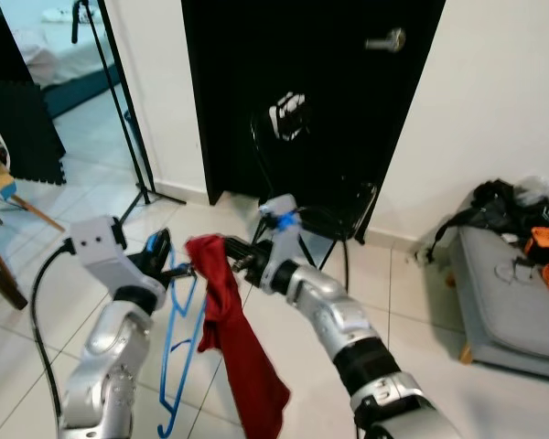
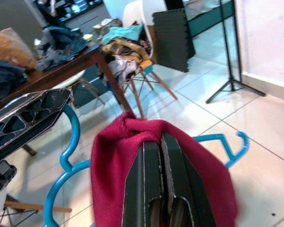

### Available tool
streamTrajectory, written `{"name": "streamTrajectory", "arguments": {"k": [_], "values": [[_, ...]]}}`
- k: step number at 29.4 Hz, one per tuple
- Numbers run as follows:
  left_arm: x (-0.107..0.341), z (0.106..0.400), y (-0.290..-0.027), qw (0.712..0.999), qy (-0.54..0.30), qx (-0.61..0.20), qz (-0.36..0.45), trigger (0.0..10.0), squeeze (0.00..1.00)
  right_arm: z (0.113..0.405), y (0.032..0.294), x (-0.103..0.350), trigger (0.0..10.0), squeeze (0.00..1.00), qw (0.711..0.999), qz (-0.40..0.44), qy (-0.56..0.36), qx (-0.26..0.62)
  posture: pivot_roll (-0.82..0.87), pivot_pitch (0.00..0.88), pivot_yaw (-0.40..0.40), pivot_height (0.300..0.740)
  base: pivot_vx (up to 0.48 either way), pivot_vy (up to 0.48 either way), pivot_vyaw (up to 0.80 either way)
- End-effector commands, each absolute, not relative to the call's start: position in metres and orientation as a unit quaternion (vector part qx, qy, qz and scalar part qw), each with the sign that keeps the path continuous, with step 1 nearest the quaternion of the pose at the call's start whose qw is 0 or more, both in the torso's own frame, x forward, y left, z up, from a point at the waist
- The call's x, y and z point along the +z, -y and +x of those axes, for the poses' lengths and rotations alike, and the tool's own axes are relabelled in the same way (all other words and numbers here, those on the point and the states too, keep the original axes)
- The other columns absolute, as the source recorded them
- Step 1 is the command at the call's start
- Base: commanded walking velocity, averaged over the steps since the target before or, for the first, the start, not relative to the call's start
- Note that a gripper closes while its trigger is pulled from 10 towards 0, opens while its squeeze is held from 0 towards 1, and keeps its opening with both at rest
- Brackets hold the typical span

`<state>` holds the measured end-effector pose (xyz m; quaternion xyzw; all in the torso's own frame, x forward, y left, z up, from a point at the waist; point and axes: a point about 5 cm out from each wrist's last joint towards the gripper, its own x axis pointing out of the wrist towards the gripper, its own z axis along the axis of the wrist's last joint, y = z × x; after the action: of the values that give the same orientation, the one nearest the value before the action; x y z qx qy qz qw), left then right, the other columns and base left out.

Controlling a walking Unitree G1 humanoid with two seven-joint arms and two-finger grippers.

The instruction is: Hang hanger

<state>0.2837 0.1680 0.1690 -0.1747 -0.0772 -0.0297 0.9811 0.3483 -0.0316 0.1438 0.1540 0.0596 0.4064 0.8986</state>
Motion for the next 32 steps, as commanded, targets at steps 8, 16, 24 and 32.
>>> {"name": "streamTrajectory", "arguments": {"k": [8, 16, 24, 32], "values": [[0.154, 0.273, -0.148, 0.993, 0.027, -0.072, -0.093, 10.0, 0.00, 0.357, 0.059, 0.138, 10.0, 0.00, 0.935, 0.133, -0.066, 0.321, -0.01, 0.089, -0.056, 0.740, 0.480, 0.000, 0.00], [0.133, 0.237, -0.171, 0.999, -0.020, -0.042, -0.005, 10.0, 0.00, 0.360, 0.106, 0.129, 10.0, 0.00, 0.968, 0.092, -0.072, 0.220, 0.01, 0.131, -0.057, 0.740, 0.474, 0.000, 0.00], [0.128, 0.218, -0.160, 1.000, -0.021, -0.015, 0.017, 10.0, 0.00, 0.328, 0.132, 0.094, 10.0, 0.00, 0.966, 0.046, -0.144, 0.210, -0.02, 0.162, -0.035, 0.740, 0.437, 0.000, 0.08], [0.127, 0.213, -0.170, 0.999, -0.029, 0.023, 0.022, 10.0, 0.00, 0.322, 0.111, 0.102, 10.0, 0.00, 0.953, 0.032, -0.110, 0.279, -0.02, 0.159, -0.048, 0.740, 0.407, 0.000, 0.78]]}}
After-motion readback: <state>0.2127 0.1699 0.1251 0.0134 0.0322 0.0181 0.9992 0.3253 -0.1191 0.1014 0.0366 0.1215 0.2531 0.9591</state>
